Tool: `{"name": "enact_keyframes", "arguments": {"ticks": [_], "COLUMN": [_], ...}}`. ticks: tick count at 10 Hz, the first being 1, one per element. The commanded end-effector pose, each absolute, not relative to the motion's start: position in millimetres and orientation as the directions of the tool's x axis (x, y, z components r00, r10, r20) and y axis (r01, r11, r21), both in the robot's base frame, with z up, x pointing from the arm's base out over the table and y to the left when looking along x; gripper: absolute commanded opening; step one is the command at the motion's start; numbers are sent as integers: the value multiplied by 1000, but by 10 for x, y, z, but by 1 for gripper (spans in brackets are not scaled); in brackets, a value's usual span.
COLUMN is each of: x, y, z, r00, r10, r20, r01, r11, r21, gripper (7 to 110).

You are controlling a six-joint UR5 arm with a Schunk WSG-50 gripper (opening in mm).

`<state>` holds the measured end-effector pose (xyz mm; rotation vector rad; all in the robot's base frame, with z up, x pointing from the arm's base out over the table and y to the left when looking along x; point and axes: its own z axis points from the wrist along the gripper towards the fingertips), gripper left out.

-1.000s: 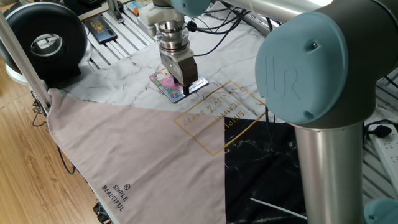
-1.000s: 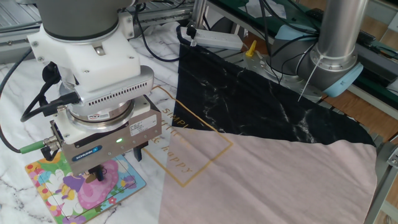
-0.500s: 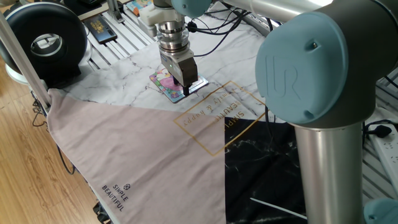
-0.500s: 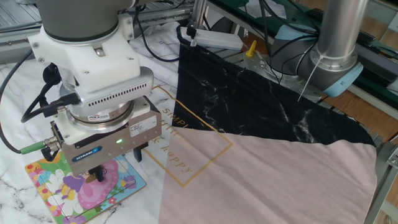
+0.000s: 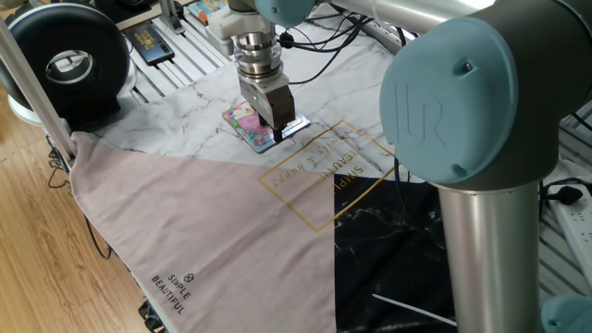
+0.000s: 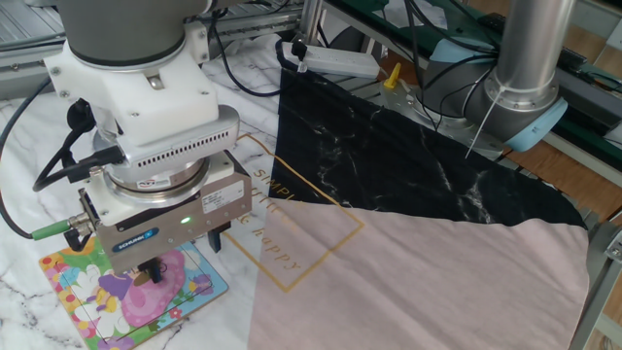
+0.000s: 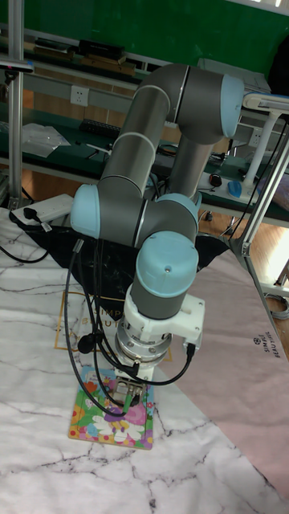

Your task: Assemble one piece of a puzzle

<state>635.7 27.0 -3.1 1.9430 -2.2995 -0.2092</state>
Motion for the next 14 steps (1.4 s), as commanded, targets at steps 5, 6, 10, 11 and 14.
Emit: {"name": "enact_keyframes", "arguments": {"ticks": [5,6,10,11,14], "x": [6353,6346,6323,6310,6298], "y": [299,276,225,215,210], "z": [4,10,-2,8,32], "r00": [-175,-173,-173,-173,-171], "r10": [-985,-985,-985,-985,-985], "r20": [-6,0,13,13,9], "r01": [-966,-966,-965,-964,-963], "r11": [170,170,172,172,169], "r21": [197,197,198,203,208], "gripper": [66,66,66,66,66]}}
